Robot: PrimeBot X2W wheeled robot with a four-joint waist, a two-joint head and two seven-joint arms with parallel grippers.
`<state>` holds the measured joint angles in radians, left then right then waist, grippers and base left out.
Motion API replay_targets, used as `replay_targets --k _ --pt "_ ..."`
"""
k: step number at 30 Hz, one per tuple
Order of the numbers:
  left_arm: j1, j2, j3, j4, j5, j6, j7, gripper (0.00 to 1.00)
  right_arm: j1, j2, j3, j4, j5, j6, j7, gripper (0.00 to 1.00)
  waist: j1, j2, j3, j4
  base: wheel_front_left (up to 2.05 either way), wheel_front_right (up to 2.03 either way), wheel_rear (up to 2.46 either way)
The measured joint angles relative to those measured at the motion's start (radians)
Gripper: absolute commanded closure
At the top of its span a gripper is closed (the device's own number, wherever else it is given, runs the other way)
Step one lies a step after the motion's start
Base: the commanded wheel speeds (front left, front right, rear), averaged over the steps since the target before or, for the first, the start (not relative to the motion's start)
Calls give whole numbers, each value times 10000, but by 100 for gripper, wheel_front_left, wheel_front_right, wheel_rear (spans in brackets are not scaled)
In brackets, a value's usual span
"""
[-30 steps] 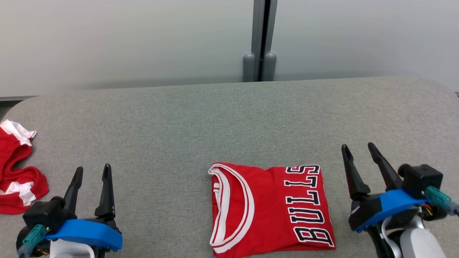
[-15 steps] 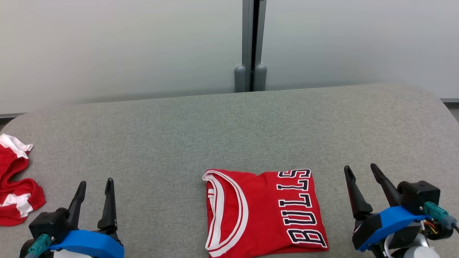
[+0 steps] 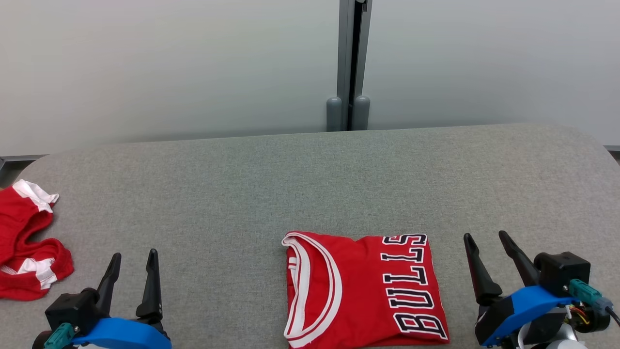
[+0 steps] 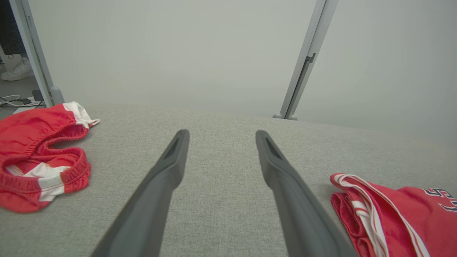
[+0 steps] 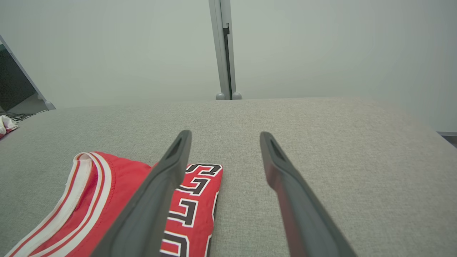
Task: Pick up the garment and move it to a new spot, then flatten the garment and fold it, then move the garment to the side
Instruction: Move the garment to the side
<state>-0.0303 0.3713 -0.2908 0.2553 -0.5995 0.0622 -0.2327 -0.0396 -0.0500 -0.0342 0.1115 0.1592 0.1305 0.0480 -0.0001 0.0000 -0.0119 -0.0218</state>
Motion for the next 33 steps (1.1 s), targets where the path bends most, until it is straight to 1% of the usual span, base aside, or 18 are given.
replay_targets --k 8,18,22,27,29,33 --pt "34 -4 0 2 6 4 -79 0 52 0 -240 54 19 0 -309 0 0 0 37 -21 0 0 0" --pt "-10 -67 -13 -48 12 -6 -157 0 96 0 -295 132 113 0 -209 0 0 0 145 113 0 0 0" --pt "-159 -79 -12 -52 27 -12 -169 0 -171 2 -151 362 192 0 729 0 1 0 262 194 0 0 0" --pt "-387 -107 -21 -100 61 -25 -198 0 -618 10 -178 922 255 0 2493 0 0 0 443 368 0 0 0" --pt "-470 -121 -33 -132 100 -69 -205 0 -913 -10 -142 1254 322 0 3135 0 1 0 526 459 0 0 0" --pt "-545 -121 -33 -167 117 -104 -226 0 -1345 0 2 2117 430 0 4061 0 0 0 675 665 0 0 0"
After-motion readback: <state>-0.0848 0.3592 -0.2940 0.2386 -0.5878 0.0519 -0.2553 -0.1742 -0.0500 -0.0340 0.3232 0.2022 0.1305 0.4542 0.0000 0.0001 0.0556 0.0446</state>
